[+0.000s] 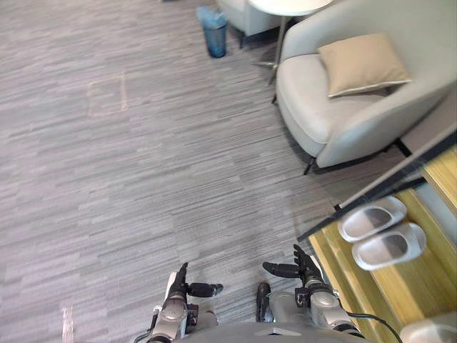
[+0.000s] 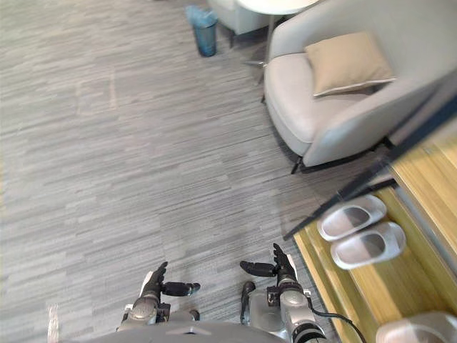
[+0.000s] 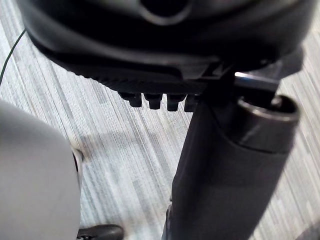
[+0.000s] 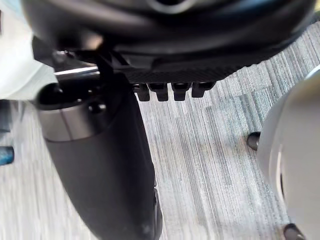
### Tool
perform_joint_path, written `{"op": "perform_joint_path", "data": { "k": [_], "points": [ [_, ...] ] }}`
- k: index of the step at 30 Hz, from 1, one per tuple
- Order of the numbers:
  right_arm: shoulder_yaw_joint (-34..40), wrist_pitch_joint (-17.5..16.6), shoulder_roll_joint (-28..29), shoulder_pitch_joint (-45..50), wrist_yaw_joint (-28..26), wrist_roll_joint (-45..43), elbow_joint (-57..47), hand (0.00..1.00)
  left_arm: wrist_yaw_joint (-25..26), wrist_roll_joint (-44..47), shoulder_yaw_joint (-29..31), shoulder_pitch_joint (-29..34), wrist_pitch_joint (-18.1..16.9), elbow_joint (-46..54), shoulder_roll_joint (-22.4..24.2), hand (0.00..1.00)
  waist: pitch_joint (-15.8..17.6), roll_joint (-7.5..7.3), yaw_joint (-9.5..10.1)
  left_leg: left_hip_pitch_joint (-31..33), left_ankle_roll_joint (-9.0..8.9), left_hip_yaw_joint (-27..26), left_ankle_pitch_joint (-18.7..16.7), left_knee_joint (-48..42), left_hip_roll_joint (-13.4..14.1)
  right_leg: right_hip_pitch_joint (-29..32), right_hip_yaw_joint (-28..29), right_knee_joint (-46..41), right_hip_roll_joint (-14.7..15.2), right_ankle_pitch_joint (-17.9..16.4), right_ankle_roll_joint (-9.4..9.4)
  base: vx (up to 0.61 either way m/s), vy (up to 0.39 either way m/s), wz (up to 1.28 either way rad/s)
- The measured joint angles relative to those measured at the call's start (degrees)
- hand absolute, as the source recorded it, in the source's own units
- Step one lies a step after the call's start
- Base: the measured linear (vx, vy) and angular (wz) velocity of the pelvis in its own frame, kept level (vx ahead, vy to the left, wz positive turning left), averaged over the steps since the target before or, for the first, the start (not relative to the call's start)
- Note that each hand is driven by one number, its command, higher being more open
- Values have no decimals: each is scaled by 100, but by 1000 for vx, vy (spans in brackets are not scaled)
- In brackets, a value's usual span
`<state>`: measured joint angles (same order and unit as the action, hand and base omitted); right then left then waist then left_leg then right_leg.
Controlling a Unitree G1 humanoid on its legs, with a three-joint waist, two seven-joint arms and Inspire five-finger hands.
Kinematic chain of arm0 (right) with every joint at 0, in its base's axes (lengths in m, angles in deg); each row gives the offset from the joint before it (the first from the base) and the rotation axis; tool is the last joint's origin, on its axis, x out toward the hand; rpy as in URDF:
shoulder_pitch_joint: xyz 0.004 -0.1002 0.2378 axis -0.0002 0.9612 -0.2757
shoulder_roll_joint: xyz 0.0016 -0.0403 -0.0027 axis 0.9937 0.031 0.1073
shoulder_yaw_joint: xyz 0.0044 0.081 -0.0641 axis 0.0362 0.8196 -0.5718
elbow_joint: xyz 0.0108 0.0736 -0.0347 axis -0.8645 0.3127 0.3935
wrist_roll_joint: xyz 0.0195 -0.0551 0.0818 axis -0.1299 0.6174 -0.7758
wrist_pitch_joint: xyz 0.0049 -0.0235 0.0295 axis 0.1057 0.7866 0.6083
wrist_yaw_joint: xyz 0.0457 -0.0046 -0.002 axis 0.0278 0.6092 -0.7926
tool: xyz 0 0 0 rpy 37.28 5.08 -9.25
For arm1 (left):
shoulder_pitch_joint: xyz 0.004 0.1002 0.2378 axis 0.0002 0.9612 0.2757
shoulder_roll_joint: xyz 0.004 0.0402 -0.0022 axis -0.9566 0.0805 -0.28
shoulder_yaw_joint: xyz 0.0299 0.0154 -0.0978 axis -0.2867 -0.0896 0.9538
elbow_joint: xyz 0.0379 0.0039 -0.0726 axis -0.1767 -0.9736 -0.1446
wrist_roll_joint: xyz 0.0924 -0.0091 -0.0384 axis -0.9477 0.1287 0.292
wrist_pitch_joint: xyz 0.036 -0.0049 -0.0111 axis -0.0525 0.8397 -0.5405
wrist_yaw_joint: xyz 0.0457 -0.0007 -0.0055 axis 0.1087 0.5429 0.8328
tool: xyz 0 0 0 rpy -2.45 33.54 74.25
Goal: Organize the slippers on the shoe rack
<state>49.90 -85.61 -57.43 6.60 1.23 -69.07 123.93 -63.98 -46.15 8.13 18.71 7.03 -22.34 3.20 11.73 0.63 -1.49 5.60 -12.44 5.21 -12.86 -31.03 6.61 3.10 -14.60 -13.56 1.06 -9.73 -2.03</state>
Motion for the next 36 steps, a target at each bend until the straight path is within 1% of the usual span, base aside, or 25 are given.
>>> {"op": "perform_joint_path", "data": {
  "k": [2, 3, 5, 7, 8, 9, 11, 14, 16, 17, 18, 19, 20, 22, 24, 25, 26, 27, 28, 30, 31, 32, 33, 34, 36],
  "points": [
    [-55, -2, 60, 99, 4, 0, -22, 100, 47, 2, 65, -12, -25, 141, 43, 100, -5, -29, 132, 339, 331, -1183, -148, -931, 449, -523, -255, 379, -57, -20, -34, 303, -149, 55],
    [-127, -6, 39, 93, 4, 0, -41, 100, 53, 2, 51, -14, -72, 188, 92, 100, -18, -49, 153, 486, 535, -1744, -242, -953, 604, -704, -320, 580, -48, -20, -34, 214, -50, 28],
    [-197, -10, 6, 2, 1, 0, -44, 100, 46, 1, 34, -57, -78, 178, 178, 100, -33, -3, 156, 721, 668, -2294, -294, -579, 712, -822, -438, 755, -24, -18, -26, 239, 28, 34],
    [-198, -6, 38, -43, 3, 6, -42, 100, 22, -12, 10, -135, -64, 175, 190, 100, -9, -40, 133, 923, 1021, -2882, -7, 317, 635, -930, -719, 755, 117, -67, 84, 306, 114, 72],
    [-194, -2, 23, -2, 2, 19, -38, 100, 20, -70, -52, -181, -69, 181, 179, 100, 19, -100, 128, 1004, 1307, -3273, 691, 1086, 446, -1081, -955, 699, 223, -189, 288, 237, 104, 89],
    [-189, 2, 25, 22, 8, 46, -6, 100, 16, -104, -104, -193, -72, 210, 145, 100, 10, -174, 166, 973, 1392, -3283, 893, 1160, 350, -1139, -1029, 647, 273, -280, 415, 348, 118, 103],
    [-239, 11, 126, 34, 7, 126, 14, 100, 12, -187, -196, -192, -84, 177, -73, 100, -121, -449, 224, 887, 1439, -3107, 903, 1531, -110, -1150, -1095, 632, 544, -240, 542, 539, 191, 77],
    [-241, 21, 312, -62, -13, 228, 110, 100, 18, -211, -188, -99, -55, 120, -237, 100, -138, -492, 249, 657, 1574, -2972, 686, 1502, -308, -1487, -1063, 540, 634, 75, 818, 391, 157, 69],
    [-341, 21, 324, -119, -24, 241, 170, 100, 19, -192, -138, 47, -36, 68, -275, 100, -166, -408, 281, 303, 1521, -2886, 341, 1510, -343, -1266, -957, -719, 819, 100, 850, 372, 201, 46],
    [-368, 21, 304, -103, -38, 270, 168, 100, 23, -194, -150, 86, -20, 66, -284, 100, -163, -413, 250, -26, 1544, -2657, 239, 1740, -439, -730, -802, -2320, 1151, 509, 618, 364, 181, 53],
    [-371, 22, 295, -96, -39, 270, 169, 100, 23, -195, -167, 93, -8, 64, -284, 100, -151, -392, 226, -151, 1565, -2582, 214, 1834, -445, -525, -644, -2789, 1204, 562, 623, 446, 147, 77],
    [-379, 25, 304, -94, -45, 270, 169, 100, 31, -197, -209, 78, 18, 30, -311, 100, -90, -343, 129, -451, 1525, -2367, 183, 2029, -463, -5, -172, -3650, 1080, -110, 557, 399, 28, 82],
    [-402, 24, 295, -70, -53, 270, 151, 100, 33, -197, -220, 68, 37, -106, -312, 100, -63, -295, 39, -786, 1472, -2185, 181, 2267, -437, 421, -37, -3785, 885, -535, 401, 418, 13, 77],
    [-451, 1, 240, -76, -62, 265, -2, 100, 37, -196, -241, 64, 45, -171, -304, 100, -29, -242, -5, -1250, 1406, -2100, 117, 2538, -330, 1114, -106, -3144, 635, -794, 197, 398, -12, 44],
    [-465, -106, 215, -97, -67, 247, -170, 100, 32, -196, -247, -23, 48, -232, -298, 100, 0, -210, -101, -1455, 1326, -1874, 38, 2622, -201, 1624, -100, -1952, 383, -630, 291, 531, -104, 69],
    [-473, -135, 216, -106, -71, 237, -237, 100, 24, -199, -251, -43, 46, -283, -288, 100, 7, -253, -183, -1611, 1263, -1688, -2, 2710, -182, 1741, -4, -927, 292, -137, 374, 632, -189, 93],
    [-476, -142, 214, -110, -73, 226, -246, 100, 19, -200, -256, -43, 45, -287, -280, 100, 11, -263, -208, -1685, 1194, -1616, -46, 2743, -212, 1751, 74, -744, 263, 302, 349, 580, -209, 101],
    [-469, -142, 160, -105, -73, 227, -227, 100, 12, -210, -261, -49, 43, -329, -228, 100, 13, -205, -250, -1879, 1050, -1390, -139, 2775, -58, 1555, 181, -684, 111, 842, 55, 584, -211, 54],
    [-439, -90, 152, -142, -70, 226, -227, 100, 2, -208, -245, -23, 6, -325, -118, 100, -24, -86, -60, -1857, 1001, -1312, -115, 2610, 42, 1638, 238, -1103, 87, 477, 45, 591, -239, 45],
    [-353, -28, 117, -140, -52, 227, -193, 100, -23, -209, -216, -24, 15, -320, 3, 100, -6, -15, -113, -1747, 874, -1057, -42, 1922, 61, 1457, 76, -1509, 249, -95, -6, 641, -266, 53],
    [-361, 23, 114, -56, -54, 224, -240, 100, -22, -203, -113, -22, 15, -286, 65, 100, -5, 24, -176, -1334, 620, -955, 112, 657, 193, 968, -92, -1288, 261, -277, -12, 578, -220, 73],
    [-364, 44, 113, -24, -55, 224, -284, 100, -26, -200, -50, -20, 18, -260, 85, 100, -1, 33, -182, -1170, 516, -943, 187, 217, 251, 819, -141, -1194, 244, -303, -11, 542, -196, 52],
    [-394, 84, 114, 76, -49, 223, -402, 100, -25, -191, 149, 20, 12, -73, 175, 100, 3, 74, -125, -633, 270, -1000, 188, -1257, 524, 368, -175, -862, 110, -324, -45, 601, -164, 12],
    [-414, 92, 162, 127, -42, 220, -476, 100, -13, -191, 323, 67, -5, 144, 233, 100, 19, 97, -20, -217, 311, -1281, 137, -2311, 802, -140, -160, -502, -31, -342, -76, 491, -126, 3],
    [-403, 91, 274, 205, -29, 213, -512, 100, 4, -167, 329, 90, -31, 324, 223, 100, 9, -2, 48, 305, 557, -1785, -61, -2704, 1057, -787, -160, 64, -75, -343, -74, 399, -64, -4]
  ]
}}
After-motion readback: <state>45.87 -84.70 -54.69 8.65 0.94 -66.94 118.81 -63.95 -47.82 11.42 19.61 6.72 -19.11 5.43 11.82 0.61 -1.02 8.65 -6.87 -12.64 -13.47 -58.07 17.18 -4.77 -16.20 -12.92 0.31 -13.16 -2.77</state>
